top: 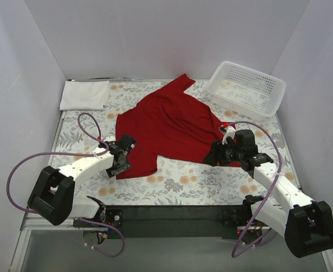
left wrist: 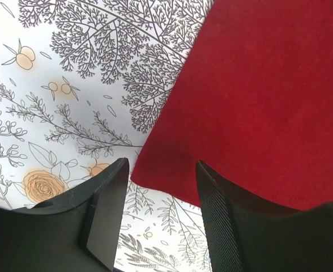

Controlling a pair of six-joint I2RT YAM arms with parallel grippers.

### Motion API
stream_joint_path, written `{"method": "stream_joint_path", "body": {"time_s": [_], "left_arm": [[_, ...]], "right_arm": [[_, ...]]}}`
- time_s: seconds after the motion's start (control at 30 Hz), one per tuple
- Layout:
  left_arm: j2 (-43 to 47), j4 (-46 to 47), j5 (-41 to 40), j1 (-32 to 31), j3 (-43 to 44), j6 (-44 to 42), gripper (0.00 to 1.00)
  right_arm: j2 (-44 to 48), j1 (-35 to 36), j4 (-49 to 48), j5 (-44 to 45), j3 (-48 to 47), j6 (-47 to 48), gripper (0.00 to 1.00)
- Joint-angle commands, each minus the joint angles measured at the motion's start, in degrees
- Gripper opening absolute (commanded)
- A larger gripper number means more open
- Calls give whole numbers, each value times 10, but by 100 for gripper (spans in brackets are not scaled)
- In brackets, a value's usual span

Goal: Fold and stack the t-shirts
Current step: Flatten the tshirt out

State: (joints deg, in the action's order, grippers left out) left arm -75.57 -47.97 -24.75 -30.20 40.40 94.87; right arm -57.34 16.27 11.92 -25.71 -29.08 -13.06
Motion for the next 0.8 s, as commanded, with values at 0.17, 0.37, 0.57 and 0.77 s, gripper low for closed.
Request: {"method": "stream_joint_path", "body": {"time_s": [0.17, 0.37, 0.57, 0.77], "left_arm": [[-23, 21, 1, 12, -22, -14, 45], [-33, 28, 15, 16, -37, -16, 42], [-28, 30, 23, 15, -45, -7, 35], [-30, 34, 28, 15, -52, -6, 29]], "right_arm": [[14, 3, -8, -9, 5, 12, 64], [9, 3, -8, -8, 3, 13, 64], [13, 3, -8, -3, 3, 13, 64], [13, 2, -8, 3, 3, 11, 64]]}}
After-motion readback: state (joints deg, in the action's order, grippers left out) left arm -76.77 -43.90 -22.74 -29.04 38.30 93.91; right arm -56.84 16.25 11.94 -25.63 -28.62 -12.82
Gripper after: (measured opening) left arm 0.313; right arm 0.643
